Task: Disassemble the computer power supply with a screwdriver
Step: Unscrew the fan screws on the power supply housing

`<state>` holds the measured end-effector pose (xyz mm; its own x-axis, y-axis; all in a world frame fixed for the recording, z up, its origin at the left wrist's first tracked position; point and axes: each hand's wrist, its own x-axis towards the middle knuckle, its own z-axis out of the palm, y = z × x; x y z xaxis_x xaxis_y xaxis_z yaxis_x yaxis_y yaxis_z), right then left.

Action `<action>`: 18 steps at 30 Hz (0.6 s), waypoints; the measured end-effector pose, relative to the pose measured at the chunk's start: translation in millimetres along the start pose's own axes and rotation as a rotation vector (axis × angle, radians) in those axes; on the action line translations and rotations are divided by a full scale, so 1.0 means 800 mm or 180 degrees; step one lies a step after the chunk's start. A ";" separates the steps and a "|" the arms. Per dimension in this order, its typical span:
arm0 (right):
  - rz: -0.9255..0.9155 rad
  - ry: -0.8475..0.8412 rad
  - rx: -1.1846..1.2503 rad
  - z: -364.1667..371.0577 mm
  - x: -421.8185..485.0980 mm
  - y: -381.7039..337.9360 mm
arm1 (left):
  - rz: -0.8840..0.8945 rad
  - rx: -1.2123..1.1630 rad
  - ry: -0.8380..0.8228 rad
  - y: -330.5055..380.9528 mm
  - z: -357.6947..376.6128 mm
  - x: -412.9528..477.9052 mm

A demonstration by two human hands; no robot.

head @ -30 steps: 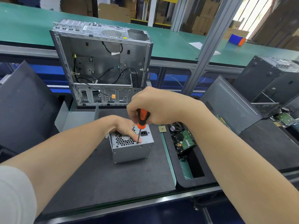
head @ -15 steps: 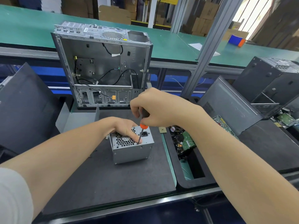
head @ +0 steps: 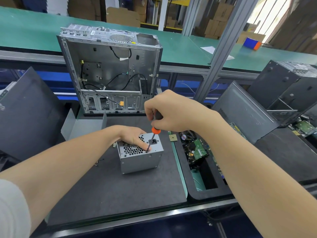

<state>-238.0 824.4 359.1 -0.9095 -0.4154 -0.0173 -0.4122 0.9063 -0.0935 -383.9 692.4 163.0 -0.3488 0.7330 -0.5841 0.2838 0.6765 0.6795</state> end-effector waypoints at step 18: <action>0.0029 0.0097 0.0080 0.006 0.002 0.012 | 0.0263 -0.0394 0.0519 -0.012 -0.006 0.000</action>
<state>-243.2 831.9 353.6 -0.9146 -0.4041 0.0121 -0.4026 0.9077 -0.1185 -391.0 685.6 158.2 -0.4717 0.7575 -0.4514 0.2091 0.5934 0.7773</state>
